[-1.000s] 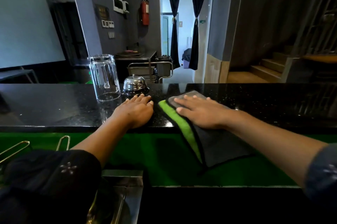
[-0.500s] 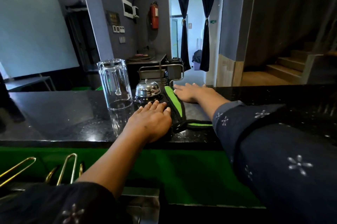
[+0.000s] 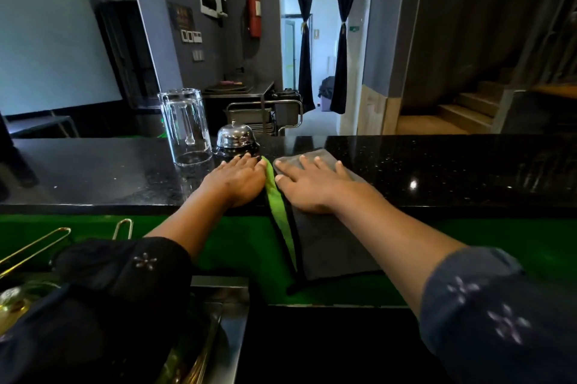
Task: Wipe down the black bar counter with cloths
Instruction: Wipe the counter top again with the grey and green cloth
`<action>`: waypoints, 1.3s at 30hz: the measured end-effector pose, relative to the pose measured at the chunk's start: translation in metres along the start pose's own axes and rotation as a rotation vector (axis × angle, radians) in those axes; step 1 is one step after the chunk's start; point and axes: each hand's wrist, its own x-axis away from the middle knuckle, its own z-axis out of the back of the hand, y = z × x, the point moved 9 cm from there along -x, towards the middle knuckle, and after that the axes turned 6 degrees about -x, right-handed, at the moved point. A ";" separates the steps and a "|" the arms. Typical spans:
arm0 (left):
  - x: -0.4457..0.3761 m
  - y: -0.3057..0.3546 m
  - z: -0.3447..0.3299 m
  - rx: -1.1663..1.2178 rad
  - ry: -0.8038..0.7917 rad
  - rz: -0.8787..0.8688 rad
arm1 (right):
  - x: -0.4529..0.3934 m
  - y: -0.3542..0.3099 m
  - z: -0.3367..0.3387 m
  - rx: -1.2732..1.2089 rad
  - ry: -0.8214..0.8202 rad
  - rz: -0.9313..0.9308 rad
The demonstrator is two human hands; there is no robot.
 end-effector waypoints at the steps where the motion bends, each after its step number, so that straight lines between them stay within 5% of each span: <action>1: 0.001 0.000 -0.001 -0.001 -0.005 -0.004 | 0.009 0.000 -0.001 0.005 0.003 0.007; 18: -0.001 0.000 0.005 0.012 0.088 -0.056 | -0.156 0.045 0.027 0.037 0.019 -0.149; 29: -0.004 -0.003 -0.002 0.039 0.061 -0.049 | -0.107 0.176 0.064 0.068 0.097 -0.439; 32: -0.006 -0.004 -0.001 0.039 0.064 -0.040 | -0.096 0.148 0.059 0.060 0.125 -0.423; 39: -0.007 -0.004 0.000 0.018 0.049 -0.031 | -0.063 0.015 0.013 0.040 0.047 -0.040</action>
